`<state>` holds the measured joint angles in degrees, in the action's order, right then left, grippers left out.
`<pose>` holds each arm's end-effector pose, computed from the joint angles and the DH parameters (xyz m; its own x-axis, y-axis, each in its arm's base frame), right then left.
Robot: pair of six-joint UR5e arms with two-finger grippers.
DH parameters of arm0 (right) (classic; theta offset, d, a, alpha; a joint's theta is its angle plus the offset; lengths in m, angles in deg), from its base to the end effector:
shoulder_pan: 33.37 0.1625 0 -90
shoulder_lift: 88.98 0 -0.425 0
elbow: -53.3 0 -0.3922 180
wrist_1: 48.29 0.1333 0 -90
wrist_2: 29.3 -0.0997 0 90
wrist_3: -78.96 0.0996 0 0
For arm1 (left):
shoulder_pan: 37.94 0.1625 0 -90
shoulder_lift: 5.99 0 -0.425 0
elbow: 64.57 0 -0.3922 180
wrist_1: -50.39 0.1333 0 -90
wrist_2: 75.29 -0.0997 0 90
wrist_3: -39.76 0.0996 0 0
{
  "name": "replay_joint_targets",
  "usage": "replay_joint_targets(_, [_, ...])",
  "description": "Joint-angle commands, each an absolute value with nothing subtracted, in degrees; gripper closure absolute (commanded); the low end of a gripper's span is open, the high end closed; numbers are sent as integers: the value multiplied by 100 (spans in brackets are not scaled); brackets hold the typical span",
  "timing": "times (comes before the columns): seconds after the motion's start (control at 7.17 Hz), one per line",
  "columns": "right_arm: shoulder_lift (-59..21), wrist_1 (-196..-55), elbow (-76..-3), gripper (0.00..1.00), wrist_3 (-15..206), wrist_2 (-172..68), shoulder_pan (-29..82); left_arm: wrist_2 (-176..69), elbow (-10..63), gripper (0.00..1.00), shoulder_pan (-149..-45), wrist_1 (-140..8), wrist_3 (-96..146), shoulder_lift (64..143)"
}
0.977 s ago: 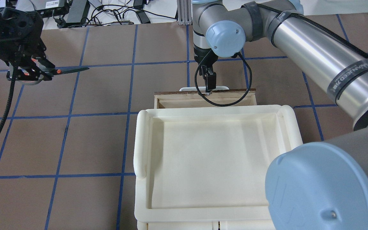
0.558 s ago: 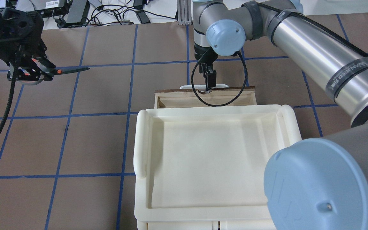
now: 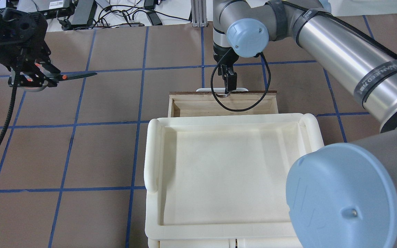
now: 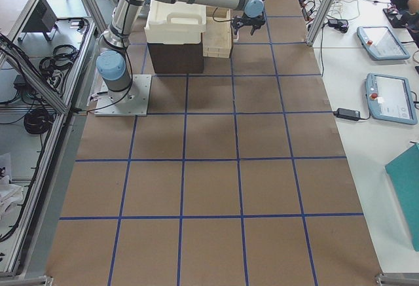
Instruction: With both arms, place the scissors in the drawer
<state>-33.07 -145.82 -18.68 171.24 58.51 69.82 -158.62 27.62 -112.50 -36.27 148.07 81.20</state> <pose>0.2930 -0.6492 0.2927 -0.1867 0.9709 0.1499 0.9824 0.1840 0.0319 -0.0125 -0.4990 0.4994 0.0493 0.9936 -0.1020 0.9944 -0.0584 -0.0883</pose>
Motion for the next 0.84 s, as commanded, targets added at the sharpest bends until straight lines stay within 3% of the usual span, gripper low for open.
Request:
replay_joint_targets(0.0, [-3300,-14559,-1657,0,17020,5850,6876,-15852,2762,97,-11256,-3627,14813,8129])
replay_joint_targets(0.7, [-3300,-14515,-1648,0,17045,5833,6867,-15835,2754,97,-11274,-3609,14778,8190])
